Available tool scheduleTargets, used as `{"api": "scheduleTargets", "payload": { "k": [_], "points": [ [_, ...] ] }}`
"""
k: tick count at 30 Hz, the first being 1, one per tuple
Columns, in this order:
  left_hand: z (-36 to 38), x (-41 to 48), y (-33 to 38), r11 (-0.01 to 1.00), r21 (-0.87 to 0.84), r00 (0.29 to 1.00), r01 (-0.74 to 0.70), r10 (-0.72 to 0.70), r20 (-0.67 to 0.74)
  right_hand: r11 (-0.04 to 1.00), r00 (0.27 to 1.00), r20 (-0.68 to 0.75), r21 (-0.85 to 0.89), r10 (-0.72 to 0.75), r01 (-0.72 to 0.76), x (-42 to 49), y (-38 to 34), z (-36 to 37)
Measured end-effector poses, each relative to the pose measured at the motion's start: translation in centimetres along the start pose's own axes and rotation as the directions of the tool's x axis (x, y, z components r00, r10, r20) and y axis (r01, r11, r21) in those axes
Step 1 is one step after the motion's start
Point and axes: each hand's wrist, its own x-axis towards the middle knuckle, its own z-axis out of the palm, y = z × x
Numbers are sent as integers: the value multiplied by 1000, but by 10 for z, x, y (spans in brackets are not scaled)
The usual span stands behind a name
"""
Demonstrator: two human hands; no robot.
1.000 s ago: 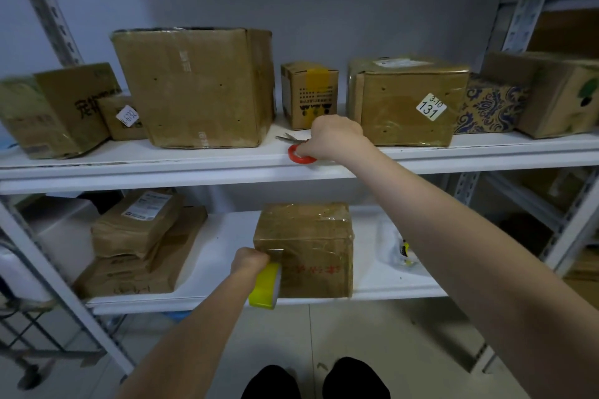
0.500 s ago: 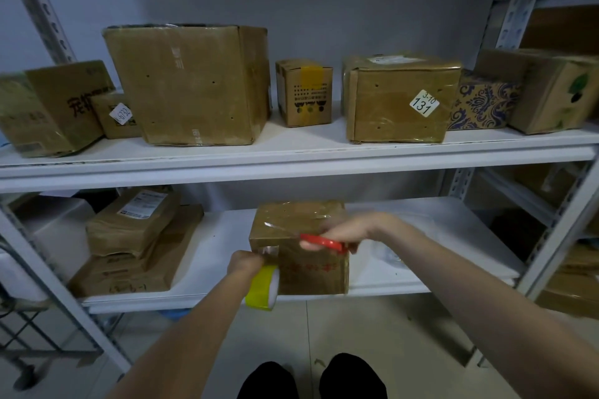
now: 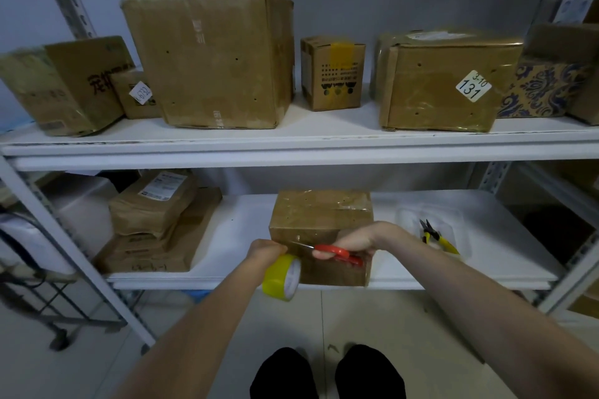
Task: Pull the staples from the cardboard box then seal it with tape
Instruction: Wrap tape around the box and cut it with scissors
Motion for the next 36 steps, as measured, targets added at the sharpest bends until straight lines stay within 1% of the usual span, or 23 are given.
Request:
{"api": "scheduleTargets", "payload": {
  "k": [4, 7, 11, 14, 17, 21, 22, 24, 26, 27, 28, 29, 31, 32, 33, 34, 35, 36],
  "points": [
    [-2, 1, 0, 1000, 6, 1000, 13, -13, 24, 995, 995, -82, -76, -64, 58, 12, -1, 2],
    [-3, 3, 3, 1000, 26, 999, 14, -15, 32, 989, 984, -119, -89, -131, 121, 15, 1, 2],
    [-5, 7, 5, 993, 113, 999, -41, 39, 20, 976, 967, -160, -126, -199, 179, 10, 0, -3],
    [-6, 6, 8, 967, 241, 996, -84, 90, -15, 976, 960, -200, -137, -195, 169, 4, -5, -4],
    [-8, 4, 11, 938, 329, 992, -109, 126, -30, 972, 966, -214, -210, -147, 102, -6, -10, -6],
    [-8, 3, 15, 911, 387, 985, -140, 168, -38, 945, 991, -118, -327, -60, 18, -30, -17, -8],
    [-8, 2, 16, 904, 403, 984, -145, 175, -38, 932, 989, -130, -363, -74, 22, -40, -20, -10],
    [-6, 2, 16, 898, 416, 984, -145, 176, -38, 928, 961, -204, -358, -185, 103, -64, -30, -17],
    [-5, 3, 16, 898, 415, 983, -150, 178, -31, 932, 885, -340, -287, -317, 224, -87, -42, -27],
    [-5, 3, 16, 899, 412, 983, -150, 179, -32, 927, 824, -434, -258, -364, 274, -96, -48, -33],
    [-4, 2, 16, 898, 412, 983, -153, 182, -32, 919, 741, -543, -246, -395, 309, -102, -53, -38],
    [-4, 2, 17, 898, 412, 982, -155, 184, -32, 912, 638, -654, -253, -408, 324, -108, -59, -43],
    [-5, 0, 19, 899, 413, 983, -146, 177, -38, 925, 428, -827, -268, -364, 269, -115, -69, -51],
    [-5, 0, 19, 901, 411, 984, -139, 171, -41, 944, 350, -881, -258, -318, 208, -117, -73, -55],
    [-6, -1, 20, 902, 411, 985, -135, 167, -45, 959, 288, -917, -244, -276, 142, -119, -77, -58],
    [-7, 0, 21, 902, 411, 985, -131, 164, -47, 970, 254, -937, -231, -242, 73, -120, -81, -62],
    [-7, -1, 21, 902, 411, 986, -129, 162, -46, 976, 247, -945, -217, -212, 9, -120, -86, -67],
    [-7, -1, 21, 903, 411, 986, -129, 162, -47, 978, 257, -949, -203, -185, -46, -118, -91, -71]
  ]
}}
